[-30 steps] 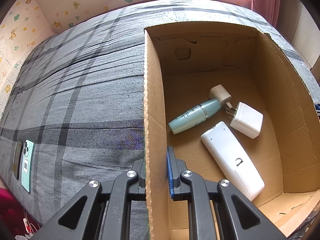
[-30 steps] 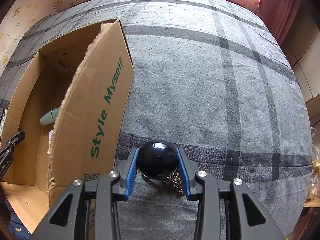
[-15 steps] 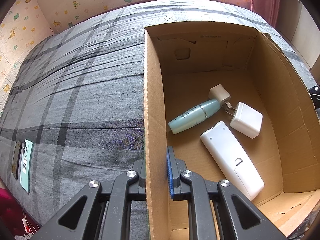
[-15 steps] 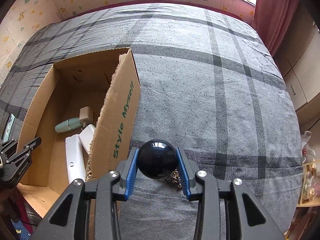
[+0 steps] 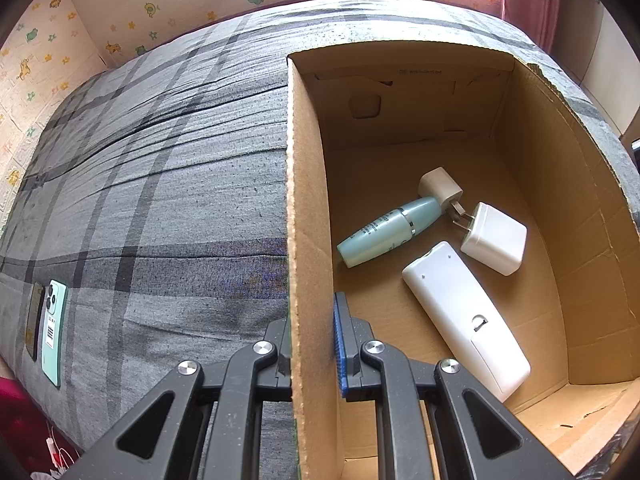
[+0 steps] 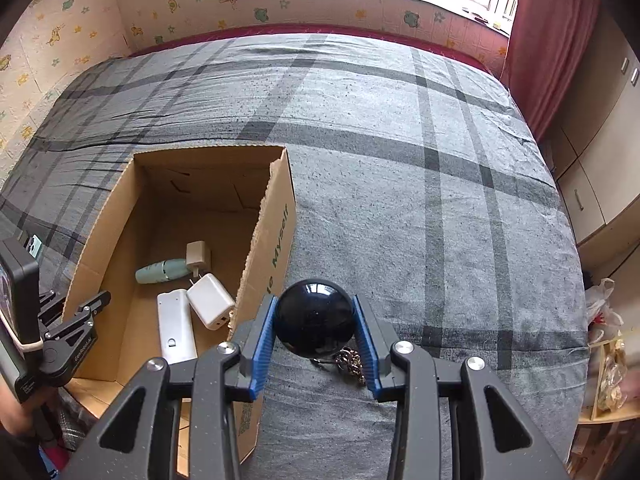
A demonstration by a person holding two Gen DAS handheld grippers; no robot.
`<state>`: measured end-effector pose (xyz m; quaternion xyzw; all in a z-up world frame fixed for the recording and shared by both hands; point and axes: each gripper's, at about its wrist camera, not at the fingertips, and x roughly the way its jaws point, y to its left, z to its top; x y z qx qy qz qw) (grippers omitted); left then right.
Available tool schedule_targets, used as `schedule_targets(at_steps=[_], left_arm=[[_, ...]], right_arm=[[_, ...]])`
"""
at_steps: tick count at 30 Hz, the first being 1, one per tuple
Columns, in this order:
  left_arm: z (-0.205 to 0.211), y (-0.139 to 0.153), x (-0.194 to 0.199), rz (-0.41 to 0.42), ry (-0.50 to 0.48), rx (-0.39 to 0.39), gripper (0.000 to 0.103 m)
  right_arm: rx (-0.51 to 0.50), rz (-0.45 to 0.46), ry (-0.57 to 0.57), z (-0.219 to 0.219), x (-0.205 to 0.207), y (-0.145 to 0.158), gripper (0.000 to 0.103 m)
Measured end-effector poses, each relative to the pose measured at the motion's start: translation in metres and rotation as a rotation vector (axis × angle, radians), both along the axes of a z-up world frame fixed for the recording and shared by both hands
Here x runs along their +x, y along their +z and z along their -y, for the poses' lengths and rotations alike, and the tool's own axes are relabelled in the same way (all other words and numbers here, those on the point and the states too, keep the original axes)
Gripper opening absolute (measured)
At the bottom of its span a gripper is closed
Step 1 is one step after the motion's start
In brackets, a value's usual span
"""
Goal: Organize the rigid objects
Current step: 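Lift the keychain with the right tool and carry it into the box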
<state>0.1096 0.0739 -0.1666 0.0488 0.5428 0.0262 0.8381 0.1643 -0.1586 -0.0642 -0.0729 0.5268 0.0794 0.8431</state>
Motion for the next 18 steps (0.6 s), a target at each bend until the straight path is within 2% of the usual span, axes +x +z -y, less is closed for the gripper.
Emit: schedule_targets(at_steps=[11, 18], left_arm=[[-0.001, 0.0, 0.0, 0.0, 0.0, -0.003, 0.014], [-0.001, 0.0, 0.0, 0.0, 0.0, -0.006, 0.014]], right_arm=[[0.011, 0.03, 0.048, -0.027, 0.003, 0.02, 0.04], [0.027, 0.029, 0.095, -0.052, 0.006, 0.022, 0.04]])
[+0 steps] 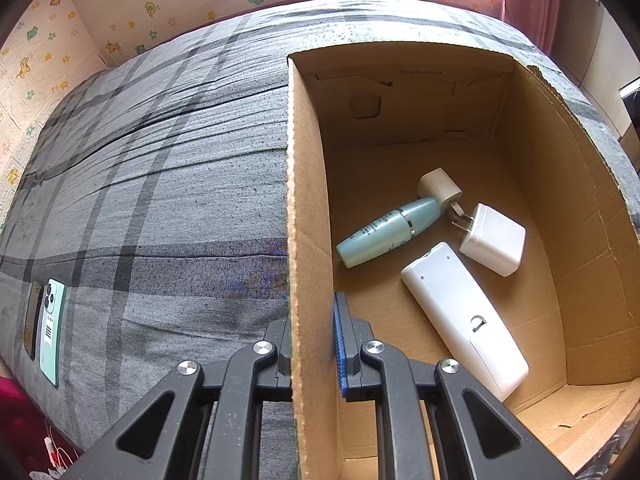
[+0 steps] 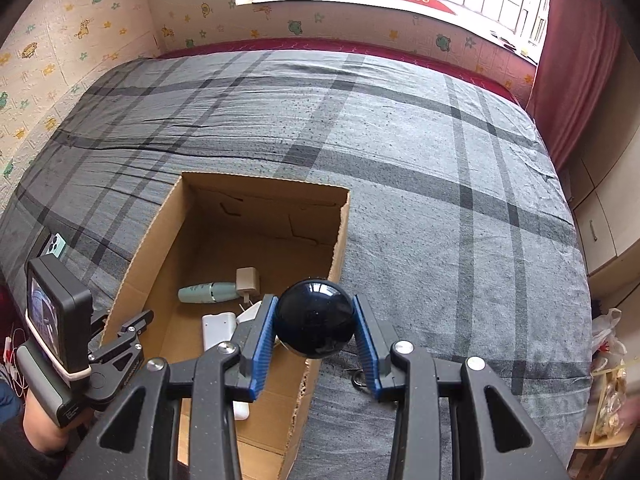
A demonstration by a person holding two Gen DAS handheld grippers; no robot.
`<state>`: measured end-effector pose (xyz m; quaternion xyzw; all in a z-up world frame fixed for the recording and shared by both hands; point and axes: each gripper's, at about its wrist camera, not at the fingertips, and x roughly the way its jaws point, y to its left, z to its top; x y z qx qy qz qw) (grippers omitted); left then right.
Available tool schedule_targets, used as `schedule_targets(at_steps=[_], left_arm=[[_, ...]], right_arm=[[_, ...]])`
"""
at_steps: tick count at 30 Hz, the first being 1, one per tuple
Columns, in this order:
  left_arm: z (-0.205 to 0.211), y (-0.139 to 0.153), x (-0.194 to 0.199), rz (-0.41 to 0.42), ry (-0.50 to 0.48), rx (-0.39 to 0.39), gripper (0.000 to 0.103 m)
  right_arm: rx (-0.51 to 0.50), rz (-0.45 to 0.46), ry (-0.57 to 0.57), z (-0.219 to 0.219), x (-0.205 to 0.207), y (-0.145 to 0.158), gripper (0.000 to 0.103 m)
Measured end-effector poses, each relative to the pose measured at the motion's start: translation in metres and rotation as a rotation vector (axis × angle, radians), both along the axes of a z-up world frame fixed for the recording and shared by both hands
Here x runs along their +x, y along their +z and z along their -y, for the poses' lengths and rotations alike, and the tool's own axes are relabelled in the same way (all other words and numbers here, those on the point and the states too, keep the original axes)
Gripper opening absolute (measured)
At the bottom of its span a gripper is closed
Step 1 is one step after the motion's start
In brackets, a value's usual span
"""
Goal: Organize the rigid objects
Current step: 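Lift the keychain with the right tool and carry it into the box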
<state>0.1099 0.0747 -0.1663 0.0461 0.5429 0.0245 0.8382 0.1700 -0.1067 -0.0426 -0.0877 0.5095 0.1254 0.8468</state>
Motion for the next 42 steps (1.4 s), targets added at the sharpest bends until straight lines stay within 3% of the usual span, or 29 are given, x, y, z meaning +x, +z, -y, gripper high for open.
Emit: schedule_targets(at_steps=[19, 32, 42], left_arm=[[-0.001, -0.001, 0.001, 0.0, 0.0, -0.003, 0.014], [0.0, 0.0, 0.0, -0.001, -0.001, 0.003, 0.014], [0.002, 0.0, 0.0, 0.0, -0.003, 0.008, 0.014]], right_arm=[[0.004, -0.086, 0.095, -0.06, -0.001, -0.045, 0.04], [-0.026, -0.193, 0.12, -0.078, -0.013, -0.098, 0.04], [-0.049, -0.248, 0.125, -0.083, -0.014, -0.122, 0.04]])
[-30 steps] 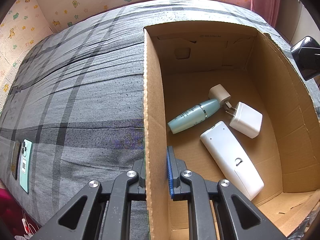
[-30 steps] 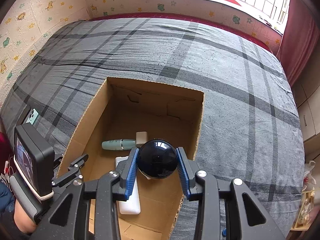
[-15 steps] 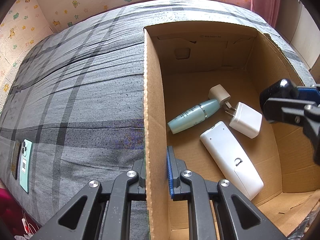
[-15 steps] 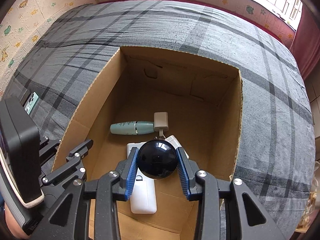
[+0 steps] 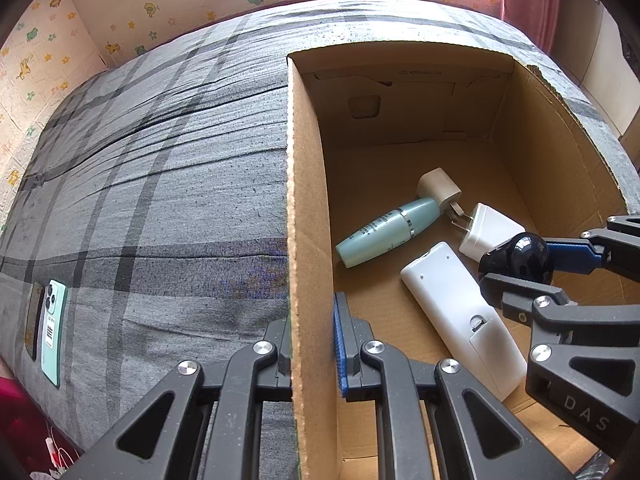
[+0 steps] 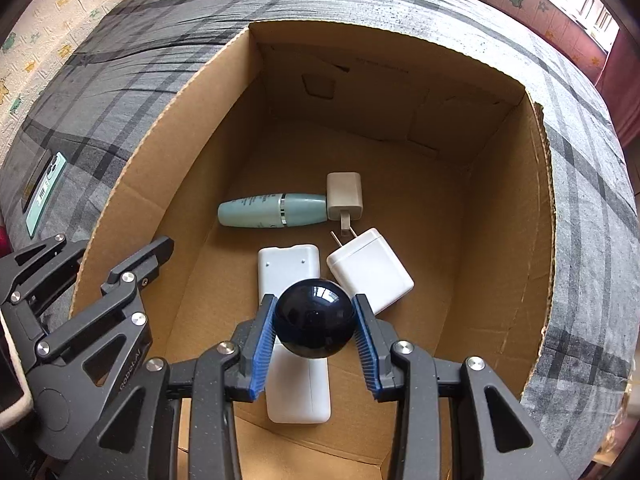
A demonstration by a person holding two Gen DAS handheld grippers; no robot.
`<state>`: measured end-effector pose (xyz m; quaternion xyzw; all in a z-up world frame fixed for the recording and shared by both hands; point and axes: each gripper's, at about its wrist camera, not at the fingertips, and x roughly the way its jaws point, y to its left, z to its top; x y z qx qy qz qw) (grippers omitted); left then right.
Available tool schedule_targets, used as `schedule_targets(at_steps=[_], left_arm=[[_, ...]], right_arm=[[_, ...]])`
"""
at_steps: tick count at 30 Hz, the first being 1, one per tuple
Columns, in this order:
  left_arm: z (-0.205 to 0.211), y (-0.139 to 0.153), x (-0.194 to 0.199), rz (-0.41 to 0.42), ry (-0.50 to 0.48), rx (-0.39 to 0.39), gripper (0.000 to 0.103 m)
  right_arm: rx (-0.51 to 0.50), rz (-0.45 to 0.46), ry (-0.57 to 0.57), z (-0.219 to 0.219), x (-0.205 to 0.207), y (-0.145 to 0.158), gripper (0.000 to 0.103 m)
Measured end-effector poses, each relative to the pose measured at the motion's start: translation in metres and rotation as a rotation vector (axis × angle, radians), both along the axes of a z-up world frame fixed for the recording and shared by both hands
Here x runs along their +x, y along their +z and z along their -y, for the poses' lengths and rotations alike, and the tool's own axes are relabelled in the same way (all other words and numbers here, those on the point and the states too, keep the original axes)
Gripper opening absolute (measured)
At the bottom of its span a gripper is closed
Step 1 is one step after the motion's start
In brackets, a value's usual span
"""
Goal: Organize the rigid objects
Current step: 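Lift the keychain with the right tool and carry it into the box, then open the right tool to drop the keychain onto the remote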
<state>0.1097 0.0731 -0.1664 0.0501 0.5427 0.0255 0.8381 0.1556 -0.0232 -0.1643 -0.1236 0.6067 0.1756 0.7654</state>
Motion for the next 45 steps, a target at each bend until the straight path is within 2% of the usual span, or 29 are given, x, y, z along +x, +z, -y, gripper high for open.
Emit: schedule_targets(at_steps=[15, 19, 25, 33, 45], left_arm=[[-0.001, 0.001, 0.0, 0.0, 0.001, -0.003, 0.014], [-0.001, 0.001, 0.0, -0.001, 0.0, -0.002, 0.014], [-0.001, 0.001, 0.001, -0.002, 0.002, -0.002, 0.014], [-0.001, 0.001, 0.001, -0.001, 0.003, 0.0, 0.014], [-0.002, 0.002, 0.001, -0.004, 0.006, -0.009, 0.014]], right_arm=[[-0.004, -0.022, 0.013, -0.007, 0.003, -0.011, 0.04], [0.008, -0.011, 0.011, -0.005, 0.003, -0.008, 0.047], [-0.018, 0.046, 0.025, -0.005, -0.001, 0.003, 0.063], [-0.016, 0.09, 0.033, 0.002, -0.011, 0.028, 0.066], [0.004, 0.16, -0.006, 0.025, -0.016, 0.067, 0.077]])
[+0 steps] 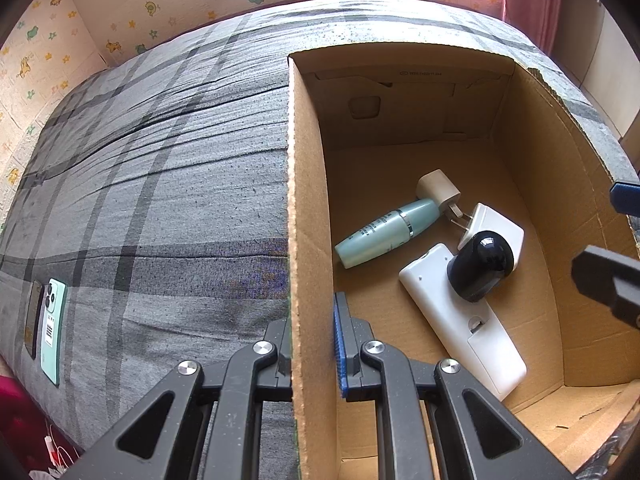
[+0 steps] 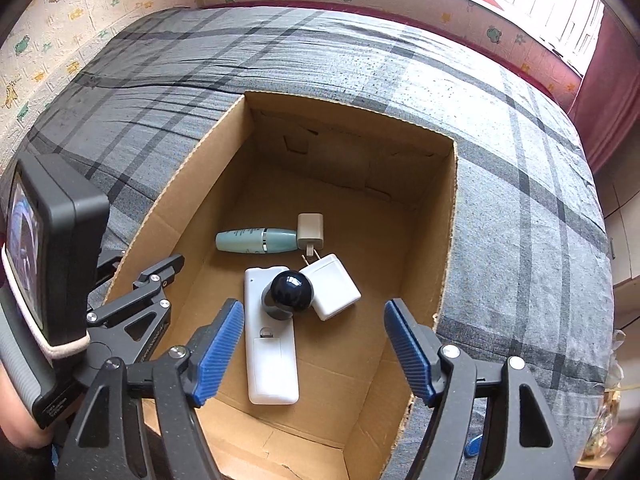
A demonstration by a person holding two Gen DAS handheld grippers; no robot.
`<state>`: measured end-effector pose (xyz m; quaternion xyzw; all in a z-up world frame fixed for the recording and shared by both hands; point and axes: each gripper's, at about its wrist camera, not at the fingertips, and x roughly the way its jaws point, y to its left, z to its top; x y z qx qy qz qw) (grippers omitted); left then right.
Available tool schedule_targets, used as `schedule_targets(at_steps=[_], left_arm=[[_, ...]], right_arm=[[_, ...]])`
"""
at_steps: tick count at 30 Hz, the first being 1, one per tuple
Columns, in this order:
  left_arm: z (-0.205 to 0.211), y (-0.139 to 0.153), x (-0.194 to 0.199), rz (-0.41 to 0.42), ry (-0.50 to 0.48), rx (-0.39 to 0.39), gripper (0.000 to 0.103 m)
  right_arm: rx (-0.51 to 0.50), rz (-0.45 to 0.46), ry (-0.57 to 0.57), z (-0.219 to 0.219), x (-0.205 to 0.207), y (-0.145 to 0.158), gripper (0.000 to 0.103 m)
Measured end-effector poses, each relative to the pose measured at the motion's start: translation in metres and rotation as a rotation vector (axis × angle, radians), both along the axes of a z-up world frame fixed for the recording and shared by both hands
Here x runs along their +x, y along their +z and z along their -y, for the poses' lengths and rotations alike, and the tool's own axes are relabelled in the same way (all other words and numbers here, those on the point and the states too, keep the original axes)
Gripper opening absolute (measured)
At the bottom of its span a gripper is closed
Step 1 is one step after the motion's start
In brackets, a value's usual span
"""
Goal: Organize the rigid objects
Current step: 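Open the right tool to drop the keychain onto the remote, then move the right tool back to the brass keychain on the bed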
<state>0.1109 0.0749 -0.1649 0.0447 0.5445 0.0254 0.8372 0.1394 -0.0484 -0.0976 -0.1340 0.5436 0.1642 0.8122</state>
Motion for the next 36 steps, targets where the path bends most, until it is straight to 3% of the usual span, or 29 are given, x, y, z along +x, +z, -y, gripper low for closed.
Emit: schedule_targets(at_steps=[2, 4, 10, 24, 36], left_arm=[[0.0, 0.0, 0.0, 0.0, 0.0, 0.0, 0.014], [0.0, 0.0, 0.0, 0.0, -0.001, 0.004, 0.014], [0.001, 0.0, 0.0, 0.0, -0.002, 0.006, 0.014], [0.002, 0.0, 0.0, -0.001, -0.002, 0.01, 0.014], [0.003, 0.001, -0.001, 0.001, -0.001, 0.014, 0.014]], right_arm=[[0.004, 0.013, -0.007, 0.006, 0.0, 0.006, 0.089], [0.011, 0.026, -0.02, 0.014, 0.001, 0.013, 0.095], [0.026, 0.054, -0.074, 0.045, 0.003, 0.027, 0.103], [0.005, 0.085, -0.236, 0.128, 0.01, 0.025, 0.103], [-0.013, 0.034, -0.289, 0.166, -0.004, -0.025, 0.103]])
